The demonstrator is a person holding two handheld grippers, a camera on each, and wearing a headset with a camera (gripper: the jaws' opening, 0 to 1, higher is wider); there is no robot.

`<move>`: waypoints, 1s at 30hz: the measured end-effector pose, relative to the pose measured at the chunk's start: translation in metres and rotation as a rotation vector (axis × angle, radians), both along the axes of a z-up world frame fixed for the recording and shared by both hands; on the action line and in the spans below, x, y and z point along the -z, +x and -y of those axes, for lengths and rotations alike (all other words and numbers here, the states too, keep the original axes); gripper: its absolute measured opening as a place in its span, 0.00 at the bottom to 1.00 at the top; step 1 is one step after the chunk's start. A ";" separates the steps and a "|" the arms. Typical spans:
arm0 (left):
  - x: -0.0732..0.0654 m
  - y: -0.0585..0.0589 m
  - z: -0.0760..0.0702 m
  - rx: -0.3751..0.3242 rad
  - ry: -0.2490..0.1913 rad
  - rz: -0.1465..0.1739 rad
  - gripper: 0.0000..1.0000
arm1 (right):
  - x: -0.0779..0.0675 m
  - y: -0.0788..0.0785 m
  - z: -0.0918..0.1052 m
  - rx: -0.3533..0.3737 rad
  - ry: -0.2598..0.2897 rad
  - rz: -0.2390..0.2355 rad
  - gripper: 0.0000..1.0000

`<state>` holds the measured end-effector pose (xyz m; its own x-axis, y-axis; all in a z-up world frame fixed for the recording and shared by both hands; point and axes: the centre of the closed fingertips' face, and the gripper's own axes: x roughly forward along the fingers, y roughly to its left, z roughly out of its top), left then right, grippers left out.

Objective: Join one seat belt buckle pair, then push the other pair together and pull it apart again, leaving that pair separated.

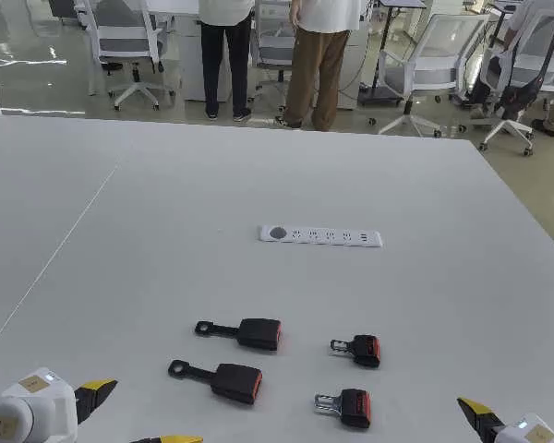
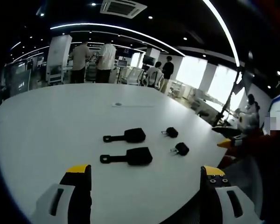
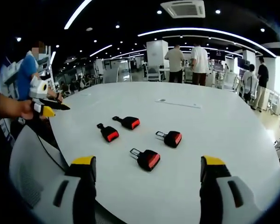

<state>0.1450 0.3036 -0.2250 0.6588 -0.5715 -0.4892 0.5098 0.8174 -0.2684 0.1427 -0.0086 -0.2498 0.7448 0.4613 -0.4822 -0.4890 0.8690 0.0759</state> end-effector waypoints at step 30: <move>0.001 -0.003 0.004 0.013 0.004 -0.002 0.99 | -0.002 -0.002 0.000 -0.005 0.005 0.003 0.95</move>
